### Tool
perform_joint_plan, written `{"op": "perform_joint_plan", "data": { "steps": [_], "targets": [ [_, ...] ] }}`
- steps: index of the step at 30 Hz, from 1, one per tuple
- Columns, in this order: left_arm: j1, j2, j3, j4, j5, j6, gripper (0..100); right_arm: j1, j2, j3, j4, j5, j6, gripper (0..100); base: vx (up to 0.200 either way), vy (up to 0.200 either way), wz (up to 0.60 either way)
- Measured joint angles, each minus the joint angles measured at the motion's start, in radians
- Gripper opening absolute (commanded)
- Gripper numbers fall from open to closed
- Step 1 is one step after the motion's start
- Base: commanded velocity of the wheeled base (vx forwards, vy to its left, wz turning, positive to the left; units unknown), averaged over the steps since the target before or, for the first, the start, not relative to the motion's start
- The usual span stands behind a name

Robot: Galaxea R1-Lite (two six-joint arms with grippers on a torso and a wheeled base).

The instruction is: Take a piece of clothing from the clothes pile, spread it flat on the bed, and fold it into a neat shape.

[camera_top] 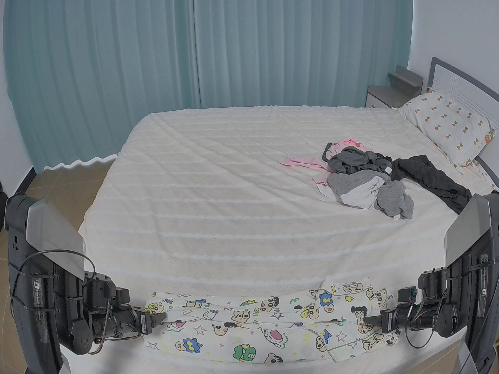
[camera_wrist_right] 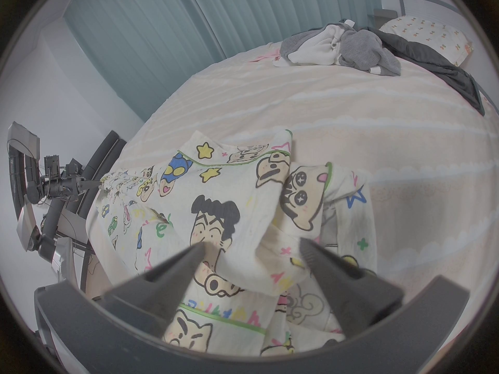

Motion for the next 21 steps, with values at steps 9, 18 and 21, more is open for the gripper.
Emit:
{"op": "perform_joint_plan", "data": {
  "steps": [9, 18, 21],
  "targets": [
    [0.114, -0.059, 0.0, 0.0, -0.086, -0.075, 100, -0.042, -0.071, 0.0, 0.0, -0.002, 0.019, 100, 0.0, 0.0, 0.0],
    [0.206, -0.132, 0.0, 0.0, -0.159, -0.275, 100, -0.067, -0.183, 0.0, 0.0, -0.001, 0.16, 100, 0.0, 0.0, 0.0],
    [0.204, -0.127, -0.016, 0.0, -0.162, -0.302, 100, -0.061, -0.218, 0.0, 0.0, 0.001, 0.206, 100, 0.0, 0.0, 0.0]
  ]
}}
